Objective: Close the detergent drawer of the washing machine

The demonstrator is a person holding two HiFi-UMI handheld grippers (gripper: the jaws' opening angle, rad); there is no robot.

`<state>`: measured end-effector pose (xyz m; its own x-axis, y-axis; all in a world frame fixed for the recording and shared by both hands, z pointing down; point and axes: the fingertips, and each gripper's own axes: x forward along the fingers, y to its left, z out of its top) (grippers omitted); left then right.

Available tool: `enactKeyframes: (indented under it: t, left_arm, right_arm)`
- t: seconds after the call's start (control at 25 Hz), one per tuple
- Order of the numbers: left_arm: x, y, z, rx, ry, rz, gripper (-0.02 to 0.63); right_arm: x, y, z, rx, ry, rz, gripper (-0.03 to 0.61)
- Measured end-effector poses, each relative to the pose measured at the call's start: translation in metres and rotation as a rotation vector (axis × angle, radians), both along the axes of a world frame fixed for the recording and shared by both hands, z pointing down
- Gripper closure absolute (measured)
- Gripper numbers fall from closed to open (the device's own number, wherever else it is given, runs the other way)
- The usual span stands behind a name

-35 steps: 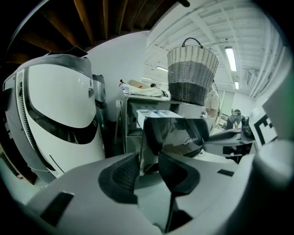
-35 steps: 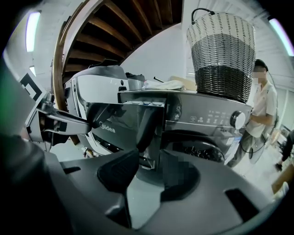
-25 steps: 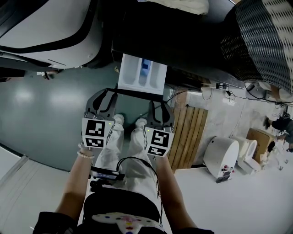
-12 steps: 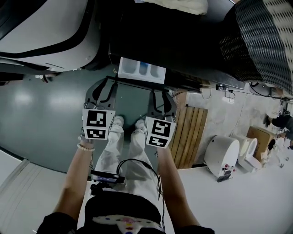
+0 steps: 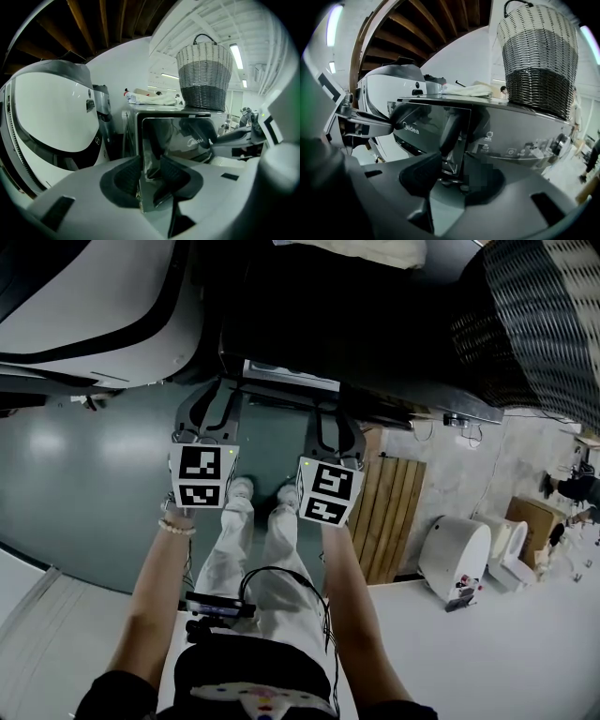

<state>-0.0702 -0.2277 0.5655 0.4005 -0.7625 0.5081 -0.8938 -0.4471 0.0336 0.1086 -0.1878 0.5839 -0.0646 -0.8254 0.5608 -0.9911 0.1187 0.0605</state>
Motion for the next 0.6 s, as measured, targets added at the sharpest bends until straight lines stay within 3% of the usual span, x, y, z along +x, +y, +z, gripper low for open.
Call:
enactKeyframes:
  t: [0.6]
  left_arm:
    - [0.001, -0.023, 0.004, -0.013, 0.021, -0.046, 0.485]
  right_arm:
    - [0.005, -0.024, -0.001, -0.017, -0.011, 0.077, 0.417]
